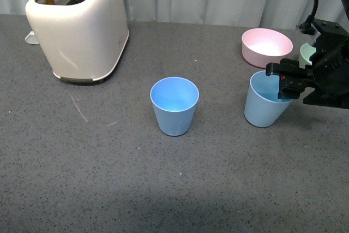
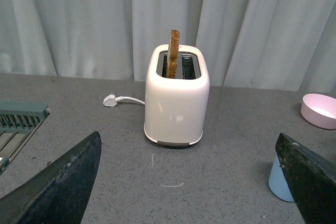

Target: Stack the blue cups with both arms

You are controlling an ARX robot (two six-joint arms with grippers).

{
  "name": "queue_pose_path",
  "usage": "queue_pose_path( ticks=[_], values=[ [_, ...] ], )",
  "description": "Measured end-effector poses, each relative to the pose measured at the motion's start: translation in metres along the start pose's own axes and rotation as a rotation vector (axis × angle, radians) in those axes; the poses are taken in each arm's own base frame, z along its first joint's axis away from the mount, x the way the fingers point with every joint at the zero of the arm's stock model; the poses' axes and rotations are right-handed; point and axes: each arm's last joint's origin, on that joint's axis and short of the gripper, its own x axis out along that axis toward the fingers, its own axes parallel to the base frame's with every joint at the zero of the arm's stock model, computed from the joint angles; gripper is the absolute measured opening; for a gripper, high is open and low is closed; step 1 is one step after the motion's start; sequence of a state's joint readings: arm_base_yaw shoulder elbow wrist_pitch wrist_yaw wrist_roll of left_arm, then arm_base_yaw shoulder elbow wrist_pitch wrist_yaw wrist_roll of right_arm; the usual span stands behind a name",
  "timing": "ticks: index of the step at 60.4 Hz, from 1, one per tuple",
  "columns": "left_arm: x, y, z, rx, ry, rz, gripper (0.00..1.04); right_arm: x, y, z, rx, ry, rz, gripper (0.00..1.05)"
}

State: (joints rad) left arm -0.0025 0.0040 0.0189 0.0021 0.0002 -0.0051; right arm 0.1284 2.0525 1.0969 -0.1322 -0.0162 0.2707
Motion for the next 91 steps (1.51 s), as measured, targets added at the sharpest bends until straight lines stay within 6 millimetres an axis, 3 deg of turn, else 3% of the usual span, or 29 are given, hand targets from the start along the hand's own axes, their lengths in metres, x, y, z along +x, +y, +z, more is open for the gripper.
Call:
queue_pose_path(
  ticks=[16, 29, 38, 49, 59, 87, 91],
  values=[
    [0.0, 0.0, 0.0, 0.0, 0.0, 0.0, 0.98, -0.001, 0.006, 0.004, 0.013, 0.004, 0.01, 0.0],
    [0.0, 0.0, 0.0, 0.0, 0.0, 0.0, 0.98, -0.006, 0.009, 0.005, 0.026, 0.02, 0.044, 0.01],
    [0.0, 0.0, 0.0, 0.0, 0.0, 0.0, 0.98, -0.022, 0.023, 0.008, 0.029, 0.027, 0.135, 0.01],
    [0.0, 0.0, 0.0, 0.0, 0.0, 0.0, 0.98, -0.064, 0.084, 0.022, -0.048, -0.03, 0.32, 0.01],
    [0.0, 0.0, 0.0, 0.0, 0.0, 0.0, 0.98, -0.073, 0.115, 0.014, -0.099, -0.016, 0.368, 0.01],
    [0.0, 0.0, 0.0, 0.0, 0.0, 0.0, 0.98, -0.072, 0.125, 0.006, -0.107, 0.011, 0.359, 0.01],
    [0.0, 0.0, 0.0, 0.0, 0.0, 0.0, 0.98, -0.071, 0.125, 0.005, -0.106, 0.021, 0.368, 0.11]
  ],
)
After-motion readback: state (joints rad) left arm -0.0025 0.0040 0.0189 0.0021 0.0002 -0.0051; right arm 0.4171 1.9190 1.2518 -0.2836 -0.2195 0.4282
